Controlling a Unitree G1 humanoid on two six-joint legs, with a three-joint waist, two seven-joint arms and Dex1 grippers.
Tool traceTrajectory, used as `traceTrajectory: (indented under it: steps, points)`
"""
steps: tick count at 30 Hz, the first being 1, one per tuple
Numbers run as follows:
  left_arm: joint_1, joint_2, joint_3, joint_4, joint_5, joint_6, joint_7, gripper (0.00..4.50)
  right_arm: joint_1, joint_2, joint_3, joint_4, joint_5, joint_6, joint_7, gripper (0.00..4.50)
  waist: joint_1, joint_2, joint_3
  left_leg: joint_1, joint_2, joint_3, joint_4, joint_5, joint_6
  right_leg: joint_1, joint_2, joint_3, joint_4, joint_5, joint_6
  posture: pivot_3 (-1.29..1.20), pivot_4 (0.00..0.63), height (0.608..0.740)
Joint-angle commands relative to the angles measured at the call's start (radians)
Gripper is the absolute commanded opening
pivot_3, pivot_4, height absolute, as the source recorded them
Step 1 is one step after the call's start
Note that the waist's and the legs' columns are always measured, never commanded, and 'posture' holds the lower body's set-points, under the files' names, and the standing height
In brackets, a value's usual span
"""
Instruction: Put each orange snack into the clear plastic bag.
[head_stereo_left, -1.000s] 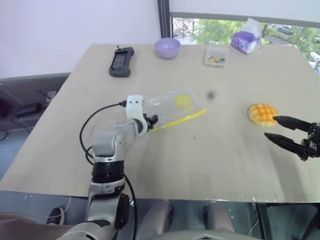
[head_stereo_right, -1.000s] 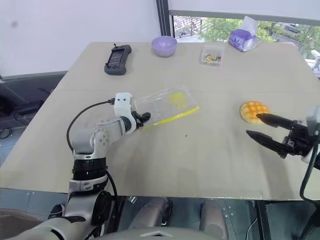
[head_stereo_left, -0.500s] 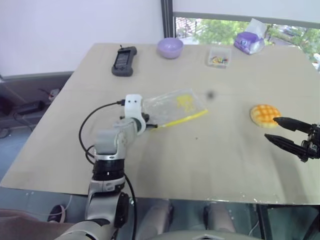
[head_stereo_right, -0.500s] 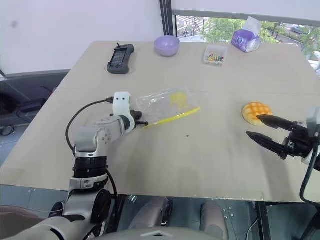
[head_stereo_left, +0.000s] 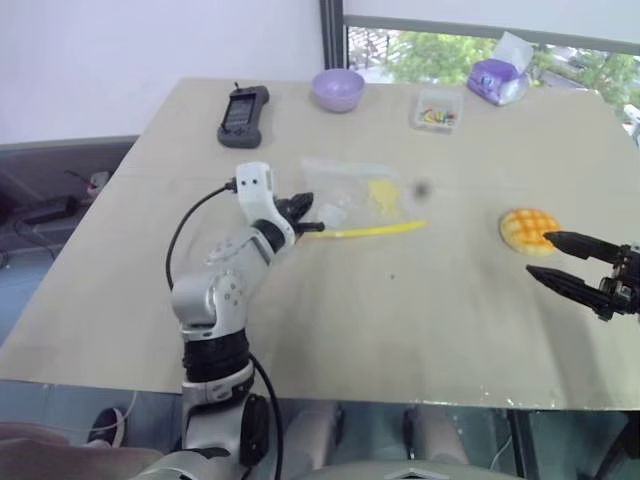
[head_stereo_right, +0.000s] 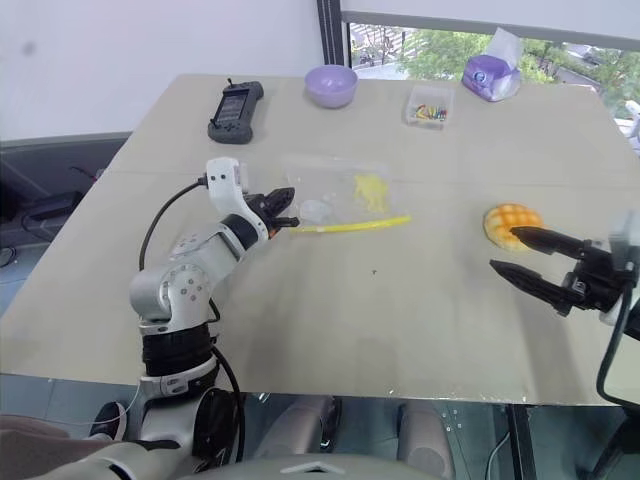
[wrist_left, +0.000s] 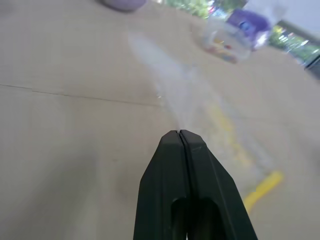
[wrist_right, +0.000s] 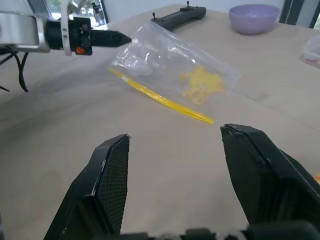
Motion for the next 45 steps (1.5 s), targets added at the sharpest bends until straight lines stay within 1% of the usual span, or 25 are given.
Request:
traceTrajectory:
  steps: [1, 3, 4, 6, 8, 11, 12, 15, 20, 23, 27, 30, 34, 36, 37, 38, 39, 40, 41, 42, 43, 45]
  points:
    - [-0.040, -0.030, 0.026, -0.044, -0.064, 0.028, 0.036, 0.03, -0.066, 0.016, 0.134, -0.062, -0.129, -0.036, -0.106, 3.15, -0.002, 0.000, 0.000, 0.000, 0.000, 0.000, 0.000, 0.000, 0.000, 0.000, 0.000, 0.000, 0.000, 0.000, 0.000, 0.00, 0.150, 0.740]
    - [-0.052, -0.053, 0.033, -0.047, -0.088, 0.044, 0.060, 0.03, -0.151, 0.068, 0.272, -0.043, -0.303, -0.108, -0.221, 3.15, -0.006, -0.002, 0.001, 0.001, 0.000, 0.000, 0.000, 0.000, 0.000, 0.000, 0.001, 0.000, 0.001, 0.000, 0.000, 0.00, 0.150, 0.740]
    - [-0.056, -0.067, 0.038, -0.049, -0.101, 0.054, 0.074, 0.03, -0.190, 0.075, 0.356, -0.026, -0.400, -0.123, -0.259, 3.15, -0.008, -0.002, 0.001, 0.000, 0.000, 0.000, 0.000, 0.000, 0.000, -0.001, 0.001, 0.000, 0.001, 0.000, 0.000, 0.00, 0.150, 0.740]
    - [-0.067, -0.088, 0.046, -0.051, -0.122, 0.068, 0.099, 0.03, -0.240, 0.084, 0.481, 0.014, -0.549, -0.174, -0.291, 3.15, -0.009, -0.002, 0.001, 0.000, 0.000, 0.000, 0.000, 0.000, -0.001, -0.001, 0.001, 0.000, 0.001, 0.000, 0.000, 0.00, 0.150, 0.740]
    - [-0.085, -0.114, 0.066, -0.055, -0.156, 0.088, 0.131, 0.03, -0.285, 0.128, 0.568, 0.061, -0.627, -0.189, -0.335, 3.15, -0.004, -0.003, 0.002, -0.001, 0.000, 0.000, 0.000, 0.000, -0.001, -0.001, 0.001, 0.000, 0.000, 0.000, 0.000, 0.00, 0.150, 0.740]
    - [-0.111, -0.138, 0.087, -0.064, -0.205, 0.120, 0.168, 0.03, -0.343, 0.182, 0.665, 0.137, -0.714, -0.247, -0.353, 3.15, -0.001, -0.003, 0.002, -0.002, 0.000, 0.000, 0.000, 0.000, -0.001, -0.002, 0.000, 0.000, -0.001, 0.000, 0.000, 0.00, 0.150, 0.740]
    - [-0.121, -0.149, 0.099, -0.065, -0.224, 0.133, 0.186, 0.03, -0.368, 0.209, 0.685, 0.173, -0.747, -0.249, -0.386, 3.15, -0.001, -0.004, 0.002, -0.002, 0.000, 0.000, 0.000, 0.000, -0.001, -0.002, 0.000, 0.000, -0.001, 0.000, 0.000, 0.00, 0.150, 0.740]
    - [-0.150, -0.180, 0.140, -0.067, -0.289, 0.167, 0.241, 0.03, -0.440, 0.270, 0.727, 0.283, -0.850, -0.304, -0.474, 3.15, -0.002, -0.004, 0.002, -0.001, 0.000, 0.000, 0.001, 0.001, -0.001, -0.002, 0.000, 0.000, 0.000, 0.000, 0.000, 0.00, 0.150, 0.740]
    - [-0.177, -0.226, 0.202, -0.074, -0.417, 0.221, 0.338, 0.03, -0.551, 0.375, 0.772, 0.464, -0.956, -0.383, -0.595, 3.15, -0.009, -0.004, 0.002, -0.001, 0.000, 0.000, 0.000, 0.001, -0.002, -0.002, 0.001, 0.000, 0.000, 0.000, 0.000, 0.00, 0.150, 0.740]
    - [-0.173, -0.235, 0.203, -0.085, -0.486, 0.244, 0.377, 0.03, -0.615, 0.426, 0.790, 0.583, -1.000, -0.430, -0.647, 3.15, -0.024, -0.004, 0.002, -0.001, 0.000, 0.000, 0.000, 0.001, -0.002, -0.002, 0.001, 0.001, 0.000, 0.000, 0.000, 0.00, 0.150, 0.740]
    - [-0.164, -0.227, 0.186, -0.090, -0.559, 0.252, 0.410, 0.03, -0.702, 0.482, 0.794, 0.750, -1.025, -0.488, -0.703, 3.15, -0.029, -0.004, 0.002, -0.001, 0.000, 0.000, 0.000, 0.001, -0.002, -0.002, 0.001, 0.001, 0.000, 0.000, -0.001, 0.00, 0.150, 0.740]
    - [-0.148, -0.206, 0.174, -0.095, -0.607, 0.257, 0.429, 0.03, -0.781, 0.500, 0.779, 0.893, -1.045, -0.525, -0.768, 3.15, -0.031, -0.004, 0.002, 0.000, 0.000, 0.000, 0.000, 0.001, -0.002, -0.002, 0.002, 0.001, 0.001, 0.000, -0.001, 0.00, 0.150, 0.740]
    - [-0.128, -0.169, 0.169, -0.095, -0.660, 0.246, 0.454, 0.03, -0.848, 0.476, 0.766, 1.047, -1.068, -0.571, -0.839, 3.15, -0.032, -0.004, 0.002, 0.000, 0.000, 0.000, 0.000, 0.001, -0.003, -0.002, 0.002, 0.001, 0.001, 0.000, -0.001, 0.00, 0.150, 0.740]
    - [-0.119, -0.147, 0.162, -0.096, -0.674, 0.239, 0.462, 0.00, -0.868, 0.459, 0.755, 1.097, -1.067, -0.592, -0.862, 2.64, -0.030, -0.004, 0.002, 0.000, 0.000, 0.000, 0.000, 0.001, -0.003, -0.002, 0.002, 0.002, 0.001, 0.000, -0.001, 0.00, 0.150, 0.740]
    - [-0.116, -0.137, 0.158, -0.096, -0.678, 0.234, 0.465, 0.00, -0.871, 0.444, 0.755, 1.111, -1.068, -0.616, -0.863, 2.19, -0.029, -0.004, 0.002, 0.000, 0.000, 0.000, 0.000, 0.001, -0.003, -0.002, 0.002, 0.002, 0.001, 0.000, -0.001, 0.00, 0.150, 0.740]
    - [-0.113, -0.129, 0.153, -0.097, -0.680, 0.229, 0.467, 0.00, -0.871, 0.433, 0.755, 1.117, -1.066, -0.636, -0.859, 1.97, -0.030, -0.004, 0.002, 0.000, 0.000, 0.000, 0.000, 0.001, -0.003, -0.002, 0.002, 0.002, 0.001, 0.000, -0.001, 0.00, 0.150, 0.740]
    - [-0.109, -0.122, 0.150, -0.097, -0.682, 0.224, 0.469, 0.00, -0.867, 0.420, 0.755, 1.113, -1.064, -0.654, -0.854, 1.51, -0.030, -0.004, 0.002, 0.000, 0.000, 0.000, 0.000, 0.001, -0.003, -0.002, 0.002, 0.002, 0.000, 0.000, -0.001, 0.00, 0.150, 0.740]
    - [-0.106, -0.117, 0.147, -0.097, -0.685, 0.219, 0.471, 0.00, -0.865, 0.412, 0.755, 1.112, -1.063, -0.667, -0.850, 1.22, -0.031, -0.003, 0.002, 0.000, 0.000, 0.000, 0.000, 0.001, -0.003, -0.002, 0.002, 0.002, 0.000, 0.000, -0.001, 0.00, 0.150, 0.740]
    - [-0.102, -0.108, 0.144, -0.095, -0.685, 0.212, 0.472, 0.00, -0.858, 0.407, 0.751, 1.096, -1.055, -0.676, -0.840, 0.71, -0.032, -0.003, 0.002, 0.000, 0.000, 0.001, -0.001, 0.001, -0.003, -0.002, 0.002, 0.002, 0.000, 0.000, -0.001, 0.00, 0.150, 0.740]
    - [-0.098, -0.101, 0.140, -0.092, -0.684, 0.206, 0.472, 0.00, -0.851, 0.404, 0.748, 1.078, -1.046, -0.683, -0.829, 0.47, -0.034, -0.003, 0.002, 0.000, 0.000, 0.001, -0.001, 0.001, -0.003, -0.002, 0.002, 0.002, 0.000, 0.000, -0.001, 0.00, 0.150, 0.740]
    - [-0.093, -0.091, 0.132, -0.091, -0.678, 0.200, 0.467, 0.00, -0.842, 0.402, 0.746, 1.052, -1.036, -0.688, -0.811, 0.05, -0.036, -0.003, 0.002, 0.000, 0.000, 0.001, -0.001, 0.001, -0.003, -0.002, 0.002, 0.002, 0.000, 0.000, -0.001, 0.00, 0.150, 0.740]
    - [-0.085, -0.067, 0.111, -0.089, -0.658, 0.187, 0.451, 0.00, -0.825, 0.401, 0.745, 1.003, -1.027, -0.691, -0.777, 0.05, -0.044, -0.003, 0.002, 0.000, 0.000, 0.001, -0.001, 0.001, -0.003, -0.002, 0.002, 0.002, 0.000, 0.000, -0.001, 0.00, 0.150, 0.740]
